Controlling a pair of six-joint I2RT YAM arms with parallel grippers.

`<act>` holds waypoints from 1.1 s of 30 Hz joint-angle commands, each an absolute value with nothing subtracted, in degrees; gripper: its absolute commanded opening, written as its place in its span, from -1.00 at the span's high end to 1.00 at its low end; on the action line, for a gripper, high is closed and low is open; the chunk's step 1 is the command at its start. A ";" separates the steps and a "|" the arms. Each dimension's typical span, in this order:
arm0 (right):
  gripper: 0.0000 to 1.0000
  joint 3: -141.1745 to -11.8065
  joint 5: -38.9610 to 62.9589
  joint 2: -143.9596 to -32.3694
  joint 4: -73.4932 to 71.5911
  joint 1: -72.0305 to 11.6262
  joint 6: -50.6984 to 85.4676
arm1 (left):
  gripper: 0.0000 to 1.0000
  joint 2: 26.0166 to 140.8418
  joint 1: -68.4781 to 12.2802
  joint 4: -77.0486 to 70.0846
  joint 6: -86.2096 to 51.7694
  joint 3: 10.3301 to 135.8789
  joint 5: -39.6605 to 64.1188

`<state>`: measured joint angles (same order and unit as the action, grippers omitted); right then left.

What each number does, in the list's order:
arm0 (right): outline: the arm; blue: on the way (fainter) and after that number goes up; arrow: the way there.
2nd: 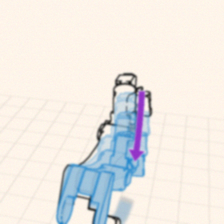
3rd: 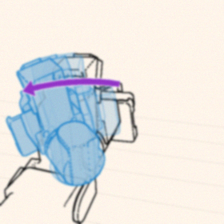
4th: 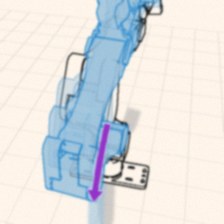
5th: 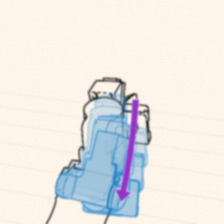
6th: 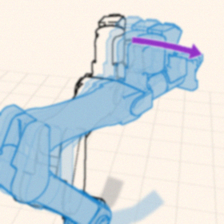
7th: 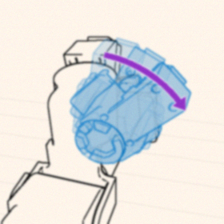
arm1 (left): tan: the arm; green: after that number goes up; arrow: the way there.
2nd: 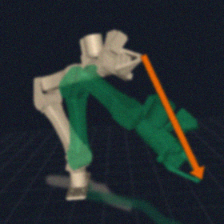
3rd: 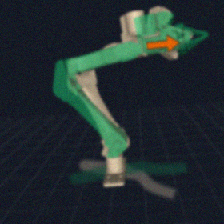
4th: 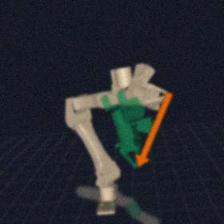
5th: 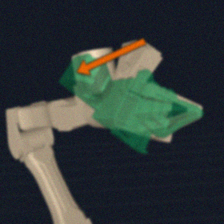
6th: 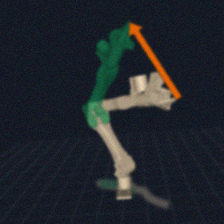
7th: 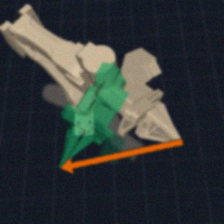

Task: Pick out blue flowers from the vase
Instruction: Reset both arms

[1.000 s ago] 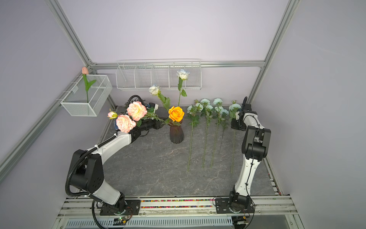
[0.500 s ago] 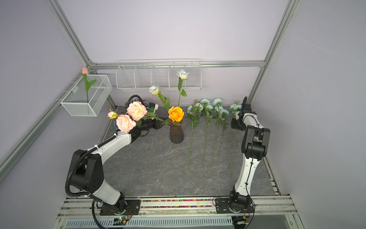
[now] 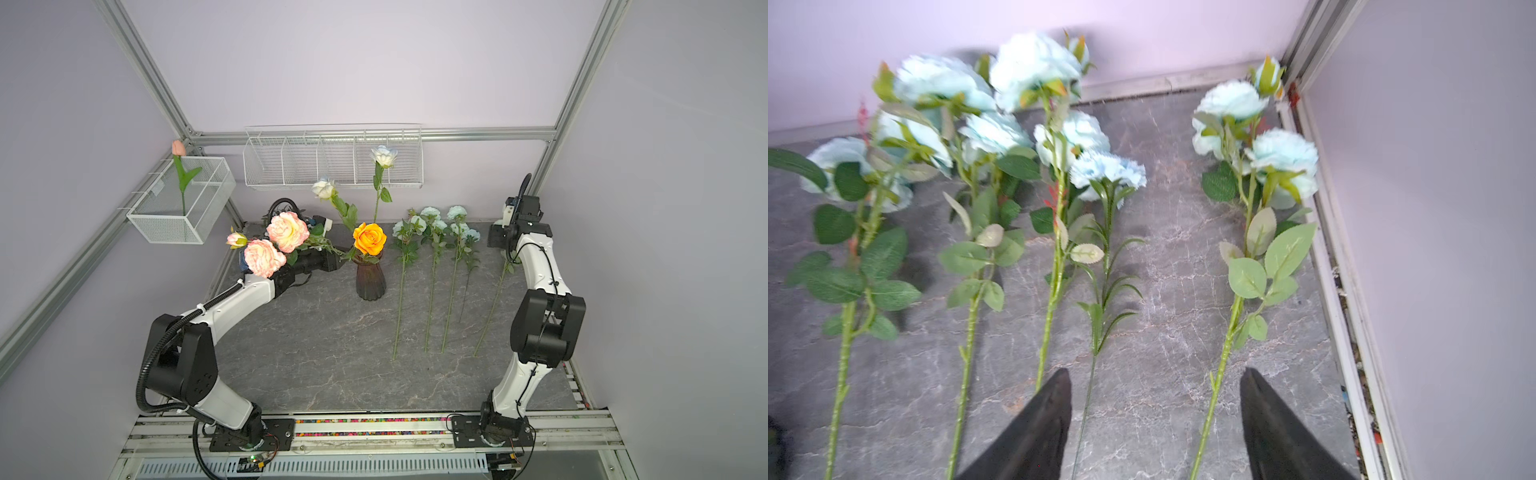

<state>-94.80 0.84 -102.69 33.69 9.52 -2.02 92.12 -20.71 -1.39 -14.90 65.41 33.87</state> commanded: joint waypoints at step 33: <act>-0.57 -34.36 -3.32 -69.45 -16.55 4.34 3.26 | -0.99 60.10 -2.31 -10.22 -16.65 31.94 -21.91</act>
